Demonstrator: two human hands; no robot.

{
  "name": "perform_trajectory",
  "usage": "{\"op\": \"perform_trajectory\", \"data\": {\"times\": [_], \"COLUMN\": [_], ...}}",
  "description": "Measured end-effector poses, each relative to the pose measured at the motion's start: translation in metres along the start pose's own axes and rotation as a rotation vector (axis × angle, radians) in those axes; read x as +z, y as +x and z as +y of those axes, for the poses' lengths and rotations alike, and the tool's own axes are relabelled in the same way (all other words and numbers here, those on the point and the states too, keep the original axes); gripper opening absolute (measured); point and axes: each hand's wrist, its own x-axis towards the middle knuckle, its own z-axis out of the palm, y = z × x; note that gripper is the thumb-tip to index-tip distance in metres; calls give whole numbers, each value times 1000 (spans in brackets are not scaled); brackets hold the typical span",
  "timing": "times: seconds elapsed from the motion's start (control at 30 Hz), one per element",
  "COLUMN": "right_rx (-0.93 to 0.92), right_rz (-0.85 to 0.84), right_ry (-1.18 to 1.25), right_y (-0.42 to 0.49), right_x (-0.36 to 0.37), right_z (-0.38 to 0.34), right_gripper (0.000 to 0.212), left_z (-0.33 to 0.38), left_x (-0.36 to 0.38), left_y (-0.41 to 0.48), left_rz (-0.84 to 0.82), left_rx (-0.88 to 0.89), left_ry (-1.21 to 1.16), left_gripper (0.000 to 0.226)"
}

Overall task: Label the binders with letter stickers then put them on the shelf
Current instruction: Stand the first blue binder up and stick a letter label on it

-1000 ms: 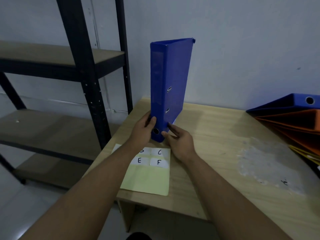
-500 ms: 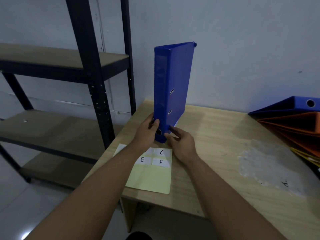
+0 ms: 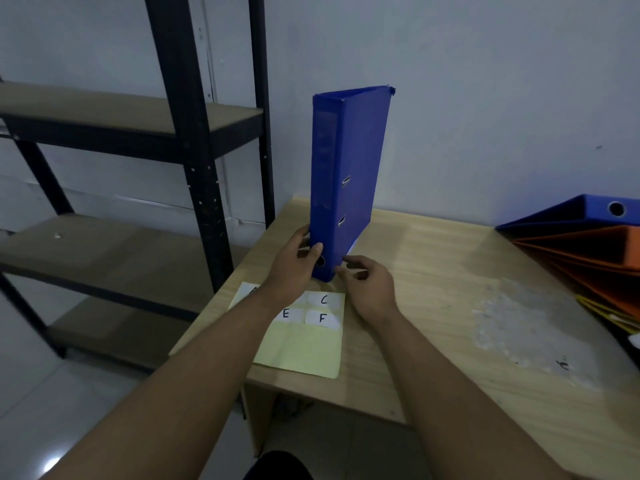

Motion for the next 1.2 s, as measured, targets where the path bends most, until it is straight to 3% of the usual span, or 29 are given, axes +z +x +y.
{"op": "perform_trajectory", "data": {"times": [0.13,0.37,0.47,0.57,0.63,0.77,0.93,1.03,1.1,1.2], "right_rx": [-78,-104,-73,-2,36,43,55,48,-20,-265], "right_rz": [32,-170,-142,-78,-51,51,154,308,446,390], "right_ry": [-231,-400,-266,-27,105,172,34,-285,-590,-521], "right_y": [-14,-40,-49,-55,-58,-56,-47,-48,-54,-60], "right_x": [-4,-19,-28,-40,-51,-86,-114,-119,-115,-92], "right_z": [1,-4,-6,-3,0,1,8,12,5,-5], "right_gripper": [17,33,15,15,12,15,22,21,33,33], "left_z": [6,10,6,1,-5,-12,4,14,15,13], "left_x": [0,-2,-12,-28,-35,-30,-1,22,34,36], "left_y": [-2,-14,-23,-40,-51,-68,-74,-74,-74,-78], "left_rz": [6,31,109,167,193,71,-17,6,32,13], "left_rx": [-2,-35,-27,6,-49,-182,-99,-121,-136,-163], "left_ry": [33,112,367,654,715,442,241,61,-4,-28], "left_gripper": [44,51,52,44,41,37,19,15,13,13]}}
